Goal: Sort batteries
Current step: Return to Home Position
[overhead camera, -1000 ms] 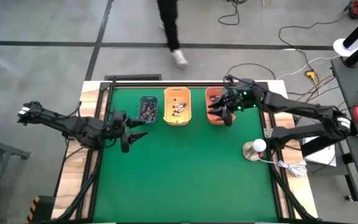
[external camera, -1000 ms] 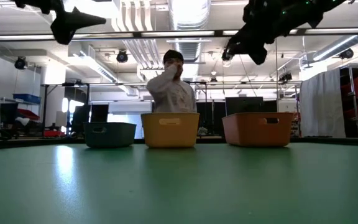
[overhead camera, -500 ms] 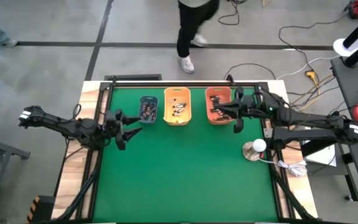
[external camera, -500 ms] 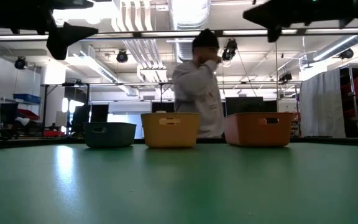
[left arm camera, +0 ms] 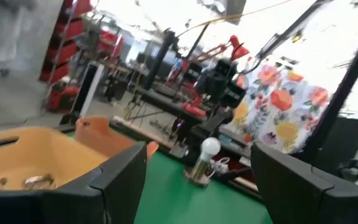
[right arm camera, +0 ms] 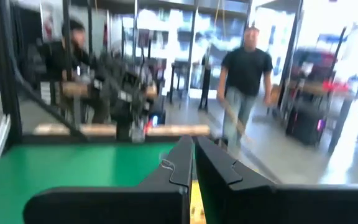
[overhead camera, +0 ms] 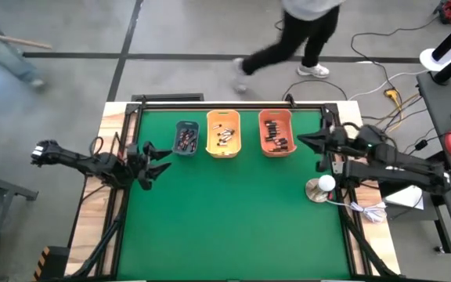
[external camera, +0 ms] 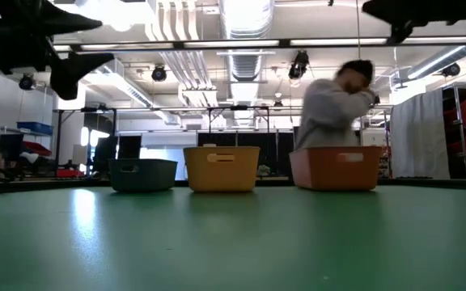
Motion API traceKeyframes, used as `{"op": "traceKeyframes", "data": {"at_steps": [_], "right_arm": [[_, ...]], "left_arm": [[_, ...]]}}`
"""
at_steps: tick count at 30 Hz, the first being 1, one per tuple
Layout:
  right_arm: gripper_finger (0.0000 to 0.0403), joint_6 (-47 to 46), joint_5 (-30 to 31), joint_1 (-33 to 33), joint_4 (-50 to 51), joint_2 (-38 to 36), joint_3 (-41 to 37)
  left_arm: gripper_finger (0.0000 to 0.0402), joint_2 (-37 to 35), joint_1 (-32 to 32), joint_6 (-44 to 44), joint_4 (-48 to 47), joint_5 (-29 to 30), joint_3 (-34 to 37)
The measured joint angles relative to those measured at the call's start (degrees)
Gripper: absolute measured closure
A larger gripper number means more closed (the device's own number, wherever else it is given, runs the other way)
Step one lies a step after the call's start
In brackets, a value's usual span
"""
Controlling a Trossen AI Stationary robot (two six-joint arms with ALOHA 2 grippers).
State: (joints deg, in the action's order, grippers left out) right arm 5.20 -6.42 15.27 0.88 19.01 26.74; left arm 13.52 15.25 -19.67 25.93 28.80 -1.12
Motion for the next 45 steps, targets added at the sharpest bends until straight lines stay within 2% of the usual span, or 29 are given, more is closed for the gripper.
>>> {"op": "traceKeyframes", "data": {"at_steps": [6, 13, 18, 24, 28, 32, 35, 42, 45], "right_arm": [[0.0390, 0.6, 0.0, 0.0, -5.9, -9.1, -6.6], [0.0390, -6.3, -0.3, -0.1, -12.2, -19.1, -17.1], [0.0390, -11.9, -6.2, -2.4, -13.9, -18.0, -18.1], [0.0390, -7.1, -5.6, -4.3, -13.6, -19.0, -17.8], [0.0390, -6.0, -6.1, -4.3, -13.7, -19.0, -20.4], [0.0390, -9.7, -10.0, -4.3, -19.9, -19.0, -25.8], [0.0390, -8.9, -11.4, -4.9, -19.4, -18.9, -26.0], [0.0390, -0.6, -11.6, -5.0, -16.6, -18.9, -26.0], [0.0390, -0.2, -8.7, -4.9, -15.2, -18.9, -26.0]], "left_arm": [[0.0139, -4.5, -0.2, 6.9, 1.2, -4.5, 0.0], [0.0139, -7.3, -1.1, 11.5, 2.0, -6.2, 0.1], [0.0139, -6.8, -1.3, 12.4, 2.1, -7.2, 0.2], [0.0139, -6.7, -1.5, 12.6, 1.6, -7.0, 0.5], [0.0139, -7.9, -1.6, 12.7, -1.1, -7.0, 0.5], [0.0139, -9.9, -1.6, 12.1, -5.5, -7.5, 0.5], [0.0139, -11.6, -1.6, 12.0, -7.5, -8.9, 0.5], [0.0139, -13.5, -1.7, 16.2, -10.2, -9.9, 0.5], [0.0139, -13.5, -2.2, 16.7, -12.8, -12.7, 0.6]]}}
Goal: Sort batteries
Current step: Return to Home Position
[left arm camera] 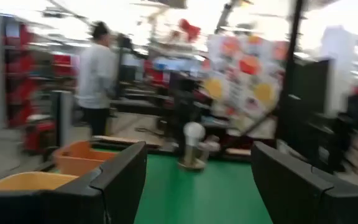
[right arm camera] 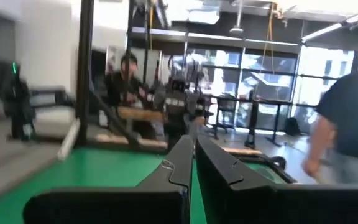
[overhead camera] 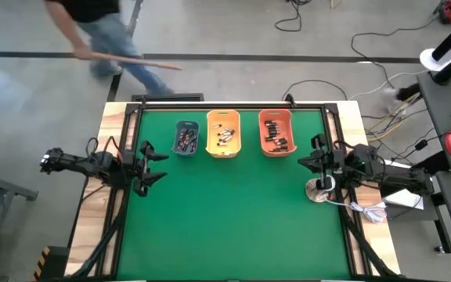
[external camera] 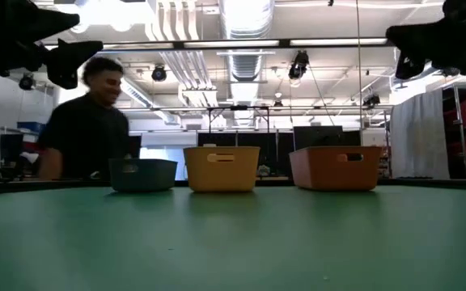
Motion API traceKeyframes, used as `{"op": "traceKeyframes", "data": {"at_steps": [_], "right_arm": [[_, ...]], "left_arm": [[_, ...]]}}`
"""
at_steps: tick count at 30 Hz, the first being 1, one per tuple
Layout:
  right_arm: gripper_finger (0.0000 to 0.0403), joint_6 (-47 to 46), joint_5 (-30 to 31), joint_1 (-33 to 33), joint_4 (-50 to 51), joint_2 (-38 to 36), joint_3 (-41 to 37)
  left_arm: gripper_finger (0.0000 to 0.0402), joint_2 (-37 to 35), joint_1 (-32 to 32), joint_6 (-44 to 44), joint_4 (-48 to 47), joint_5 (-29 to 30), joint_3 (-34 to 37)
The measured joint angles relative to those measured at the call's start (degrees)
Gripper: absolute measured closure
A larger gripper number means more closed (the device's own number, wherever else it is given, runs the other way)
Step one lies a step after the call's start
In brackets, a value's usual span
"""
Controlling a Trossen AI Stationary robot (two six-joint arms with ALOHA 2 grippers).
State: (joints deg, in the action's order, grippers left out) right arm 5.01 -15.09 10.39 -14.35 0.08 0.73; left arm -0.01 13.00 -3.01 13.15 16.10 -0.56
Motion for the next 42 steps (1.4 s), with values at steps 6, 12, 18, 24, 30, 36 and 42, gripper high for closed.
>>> {"op": "traceKeyframes", "data": {"at_steps": [6, 12, 18, 24, 30, 36, 42], "right_arm": [[0.0390, -7.0, -4.4, -1.9, -4.0, 0.0, 0.0], [0.0390, -3.8, -0.3, -6.6, -3.4, 0.4, -0.1], [0.0390, -3.9, 6.3, -9.4, 9.7, 0.5, -0.1], [0.0390, -1.4, 7.4, -9.5, 9.5, 0.0, -0.1], [0.0390, -1.3, 8.5, -9.8, 12.1, 1.0, -0.1], [0.0390, -2.2, 11.1, -9.8, 13.0, 3.6, -0.1], [0.0390, -1.5, 11.3, -9.7, 13.2, 7.3, -0.1]], "left_arm": [[0.0139, 0.1, -7.2, 0.9, -0.3, -12.3, 0.0], [0.0139, 6.2, -13.2, 1.2, 6.9, -19.1, 0.0], [0.0139, 15.6, -14.9, -3.3, 4.4, -21.1, 0.0], [0.0139, 20.6, -15.3, -2.2, 11.4, -21.2, 0.0], [0.0139, 23.9, -18.4, 0.9, 18.2, -18.7, 0.0], [0.0139, 25.0, -19.0, 2.4, 15.2, -24.9, 0.0], [0.0139, 26.3, -19.0, 3.6, 14.5, -25.6, 0.0]]}}
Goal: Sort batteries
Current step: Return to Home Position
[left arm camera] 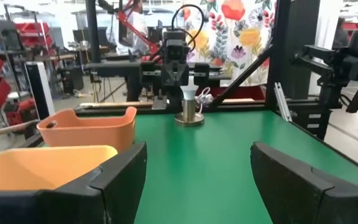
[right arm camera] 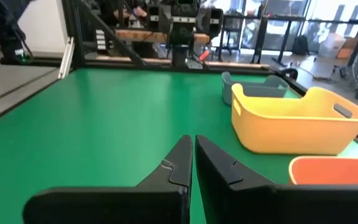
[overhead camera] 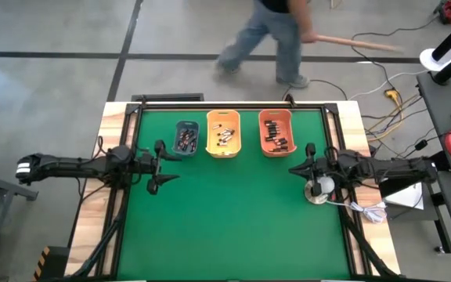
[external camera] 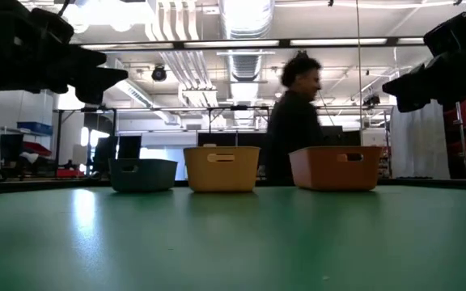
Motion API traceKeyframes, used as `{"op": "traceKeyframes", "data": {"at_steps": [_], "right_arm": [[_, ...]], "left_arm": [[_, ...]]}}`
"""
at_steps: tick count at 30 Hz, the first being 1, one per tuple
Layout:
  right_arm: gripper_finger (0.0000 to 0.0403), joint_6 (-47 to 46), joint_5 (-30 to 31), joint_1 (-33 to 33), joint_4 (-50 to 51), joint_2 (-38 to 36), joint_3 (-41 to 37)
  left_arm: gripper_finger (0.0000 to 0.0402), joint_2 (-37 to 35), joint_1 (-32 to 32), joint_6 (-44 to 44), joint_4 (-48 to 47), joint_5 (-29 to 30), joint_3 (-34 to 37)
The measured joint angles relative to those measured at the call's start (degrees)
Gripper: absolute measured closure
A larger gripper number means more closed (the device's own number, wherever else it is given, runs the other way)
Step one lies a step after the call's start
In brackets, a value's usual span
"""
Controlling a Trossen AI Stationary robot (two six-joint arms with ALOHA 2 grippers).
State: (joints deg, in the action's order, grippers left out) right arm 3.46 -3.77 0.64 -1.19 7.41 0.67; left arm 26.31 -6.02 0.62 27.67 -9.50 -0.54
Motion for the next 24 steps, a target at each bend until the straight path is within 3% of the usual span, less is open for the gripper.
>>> {"op": "traceKeyframes", "data": {"at_steps": [24], "right_arm": [[0.0390, 0.0, -0.2, 0.0, -0.1, 3.6, 0.0]], "left_arm": [[0.0139, 4.7, 0.0, -3.1, 0.0, 0.0, 0.0]]}}
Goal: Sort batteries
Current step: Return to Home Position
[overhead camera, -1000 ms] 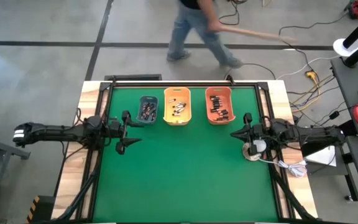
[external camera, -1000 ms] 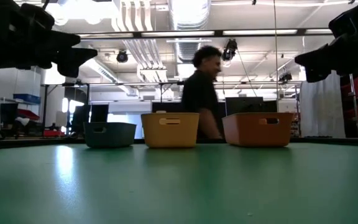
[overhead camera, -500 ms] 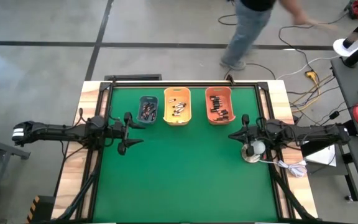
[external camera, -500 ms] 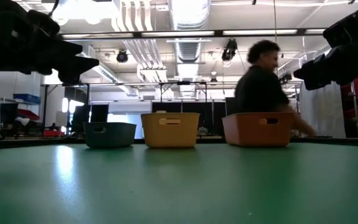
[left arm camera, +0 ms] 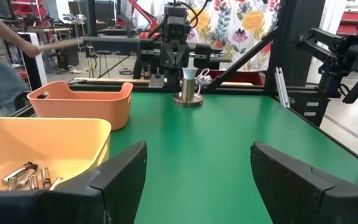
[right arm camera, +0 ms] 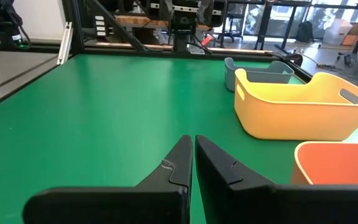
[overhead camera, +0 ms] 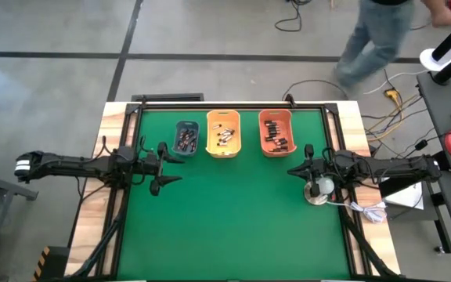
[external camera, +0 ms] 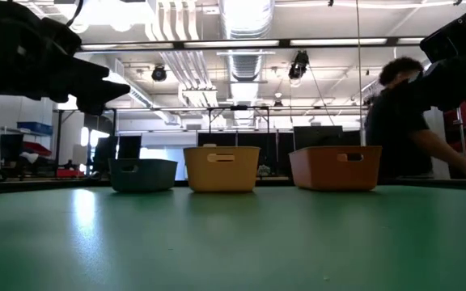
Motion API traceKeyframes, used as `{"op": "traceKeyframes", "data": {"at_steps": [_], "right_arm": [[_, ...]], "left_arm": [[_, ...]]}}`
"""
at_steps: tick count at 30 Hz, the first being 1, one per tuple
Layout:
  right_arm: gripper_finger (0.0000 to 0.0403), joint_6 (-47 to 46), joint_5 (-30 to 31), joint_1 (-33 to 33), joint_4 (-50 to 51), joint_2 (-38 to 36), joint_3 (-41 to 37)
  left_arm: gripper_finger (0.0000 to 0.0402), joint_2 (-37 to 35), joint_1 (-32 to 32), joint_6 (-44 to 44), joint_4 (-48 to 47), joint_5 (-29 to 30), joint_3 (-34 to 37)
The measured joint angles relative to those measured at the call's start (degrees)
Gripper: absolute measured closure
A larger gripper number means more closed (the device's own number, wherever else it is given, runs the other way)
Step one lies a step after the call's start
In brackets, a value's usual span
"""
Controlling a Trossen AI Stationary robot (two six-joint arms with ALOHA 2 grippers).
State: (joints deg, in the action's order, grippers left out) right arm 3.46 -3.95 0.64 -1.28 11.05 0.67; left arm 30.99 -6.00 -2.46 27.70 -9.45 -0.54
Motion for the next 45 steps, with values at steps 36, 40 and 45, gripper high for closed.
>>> {"op": "traceKeyframes", "data": {"at_steps": [36, 40, 45], "right_arm": [[0.0390, 0.0, 0.0, 0.0, -0.2, 0.0, 0.0], [0.0390, 0.0, 0.0, 0.0, -0.2, 0.0, 0.0], [0.0390, 0.0, 0.0, 0.0, -0.2, 0.0, 0.0]], "left_arm": [[0.0139, 6.0, 0.0, 0.0, 0.0, 0.0, 0.0], [0.0139, 6.8, 0.0, 0.0, 0.0, 0.0, 0.0], [0.0139, 7.8, 0.0, 0.0, 0.1, 0.0, 0.0]]}}
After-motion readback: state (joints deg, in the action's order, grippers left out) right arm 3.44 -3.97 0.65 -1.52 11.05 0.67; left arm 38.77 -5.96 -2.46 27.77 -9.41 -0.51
